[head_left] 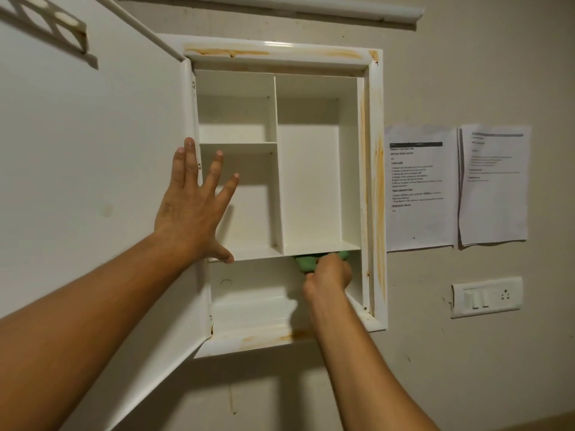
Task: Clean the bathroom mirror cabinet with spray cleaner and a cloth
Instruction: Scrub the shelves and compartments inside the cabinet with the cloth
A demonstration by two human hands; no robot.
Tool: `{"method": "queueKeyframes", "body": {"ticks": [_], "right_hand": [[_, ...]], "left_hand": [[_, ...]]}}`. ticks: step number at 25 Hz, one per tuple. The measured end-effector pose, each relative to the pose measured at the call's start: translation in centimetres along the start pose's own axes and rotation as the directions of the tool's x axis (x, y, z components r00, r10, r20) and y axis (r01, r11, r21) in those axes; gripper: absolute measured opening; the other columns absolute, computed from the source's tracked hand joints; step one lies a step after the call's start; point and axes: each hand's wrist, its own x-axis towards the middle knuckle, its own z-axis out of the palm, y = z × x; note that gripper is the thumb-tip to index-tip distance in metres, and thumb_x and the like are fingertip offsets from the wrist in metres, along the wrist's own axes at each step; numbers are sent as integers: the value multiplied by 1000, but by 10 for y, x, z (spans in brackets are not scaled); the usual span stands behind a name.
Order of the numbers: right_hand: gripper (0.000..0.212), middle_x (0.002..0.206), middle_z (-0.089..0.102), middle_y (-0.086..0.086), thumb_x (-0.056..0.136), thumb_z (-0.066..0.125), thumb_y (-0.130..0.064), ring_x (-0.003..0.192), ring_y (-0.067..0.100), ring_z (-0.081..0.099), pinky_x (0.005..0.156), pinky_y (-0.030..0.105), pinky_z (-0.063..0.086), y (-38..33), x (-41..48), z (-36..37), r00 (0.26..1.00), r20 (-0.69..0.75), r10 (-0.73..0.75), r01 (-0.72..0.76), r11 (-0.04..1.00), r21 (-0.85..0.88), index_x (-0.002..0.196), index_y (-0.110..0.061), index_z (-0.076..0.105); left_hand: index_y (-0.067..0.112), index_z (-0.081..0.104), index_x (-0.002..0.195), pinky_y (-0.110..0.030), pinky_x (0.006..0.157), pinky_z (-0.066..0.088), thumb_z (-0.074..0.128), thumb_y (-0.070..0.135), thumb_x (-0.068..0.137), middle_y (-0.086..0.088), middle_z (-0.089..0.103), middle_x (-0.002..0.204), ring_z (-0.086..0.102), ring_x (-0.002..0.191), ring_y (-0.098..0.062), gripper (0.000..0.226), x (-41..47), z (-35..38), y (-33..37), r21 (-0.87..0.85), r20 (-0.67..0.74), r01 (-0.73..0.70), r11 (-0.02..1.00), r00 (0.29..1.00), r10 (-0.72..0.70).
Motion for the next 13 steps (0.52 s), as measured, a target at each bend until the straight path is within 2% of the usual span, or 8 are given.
{"method": "queueKeyframes", "body": {"ticks": [2,5,7,9,11,13], "right_hand": [[48,117,67,10,96,36,10,92,27,66,81,39,58,48,-25,24,999,32,-10,12,999,-38,133,-12,59],[43,104,65,16,89,32,20,88,28,64,84,41,56,100,-64,37,930,325,171,-147,984,-96,113,-3,60],[42,108,64,22,87,33,24,94,32,64,83,42,56,81,-54,25,901,368,230,-206,973,-105,112,2,58],[39,117,64,25,88,37,21,100,35,64,78,42,60,43,-25,4,930,310,196,-193,980,-41,116,5,59],[38,116,65,19,89,40,20,93,29,64,78,35,60,14,-12,-9,981,161,110,-119,992,47,113,0,62],[52,117,64,10,89,35,18,87,21,62,73,28,56,29,-26,1,998,61,15,-17,999,36,125,-9,63]], "left_hand": [[19,-23,160,-70,119,-5,35,109,51,-29,-26,163,-29,138,-69,153,0,0,0,11,-1,2,1000,1000,-2],[19,-22,160,-70,119,-5,35,108,52,-28,-22,165,-28,139,-68,151,-2,-3,-2,-2,-6,-15,1000,1000,15],[20,-20,161,-70,119,-5,39,107,53,-28,-20,166,-27,139,-68,151,-4,-5,-2,1,7,-20,1000,1000,20],[20,-19,161,-70,119,-6,45,105,54,-27,-21,166,-26,139,-68,151,-2,-4,-3,23,24,-16,1000,1000,16],[21,-19,161,-70,119,-6,52,102,55,-27,-22,165,-26,140,-68,151,0,-6,-5,39,47,-27,999,999,25],[21,-18,161,-69,119,-5,57,99,55,-27,-22,165,-24,141,-67,152,-1,-8,-8,65,76,-47,997,996,42]]}}
